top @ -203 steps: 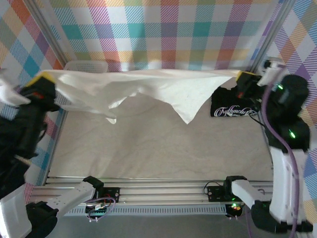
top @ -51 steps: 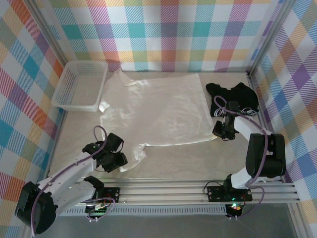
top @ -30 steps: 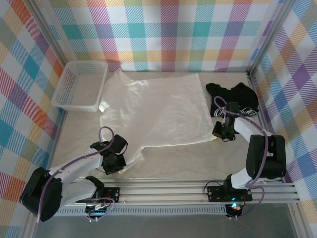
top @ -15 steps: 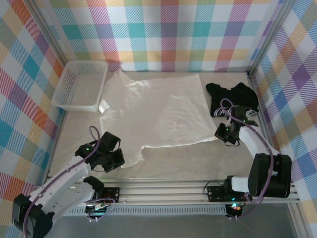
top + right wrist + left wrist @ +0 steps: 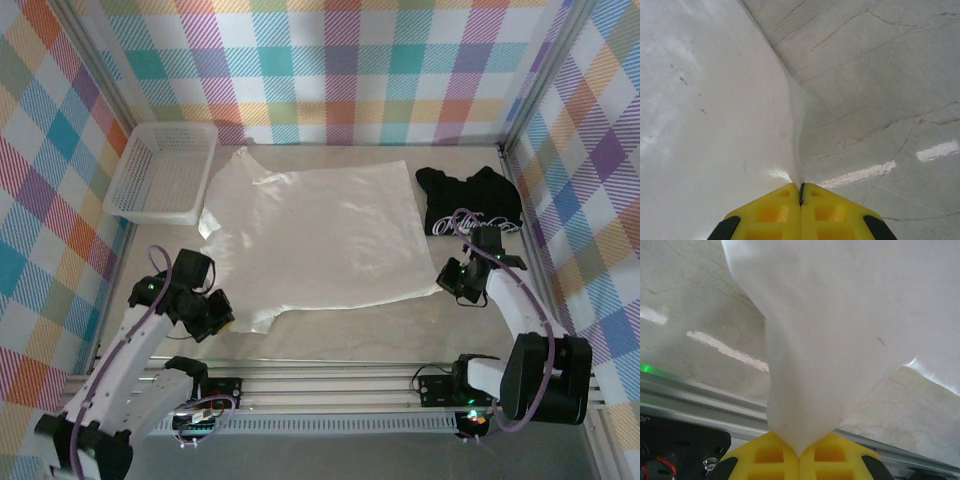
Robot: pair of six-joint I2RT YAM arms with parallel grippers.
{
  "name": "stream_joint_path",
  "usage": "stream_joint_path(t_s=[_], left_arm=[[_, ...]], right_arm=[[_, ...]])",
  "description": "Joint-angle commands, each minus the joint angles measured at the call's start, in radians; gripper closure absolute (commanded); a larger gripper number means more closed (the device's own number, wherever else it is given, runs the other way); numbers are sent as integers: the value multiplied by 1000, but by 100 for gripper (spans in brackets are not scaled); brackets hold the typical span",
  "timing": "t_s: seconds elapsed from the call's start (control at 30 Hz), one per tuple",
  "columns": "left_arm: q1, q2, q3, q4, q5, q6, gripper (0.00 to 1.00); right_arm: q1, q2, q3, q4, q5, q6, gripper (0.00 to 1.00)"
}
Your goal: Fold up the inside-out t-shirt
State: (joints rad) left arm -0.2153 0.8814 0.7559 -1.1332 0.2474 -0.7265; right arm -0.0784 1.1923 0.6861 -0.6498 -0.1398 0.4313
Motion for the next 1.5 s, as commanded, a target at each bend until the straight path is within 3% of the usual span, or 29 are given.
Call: stream_joint_path(t_s=[0.0, 0.53, 1.47], left_arm=[[64, 89, 66, 81, 58, 131, 100], [199, 459, 279, 266, 45, 333, 100], [293, 626, 413, 395, 32, 310, 100]], right_arm=[[-6, 45, 63, 34, -3, -40, 97], [22, 355, 286, 83, -6, -127, 97], [104, 670, 635, 44, 6, -161, 95]])
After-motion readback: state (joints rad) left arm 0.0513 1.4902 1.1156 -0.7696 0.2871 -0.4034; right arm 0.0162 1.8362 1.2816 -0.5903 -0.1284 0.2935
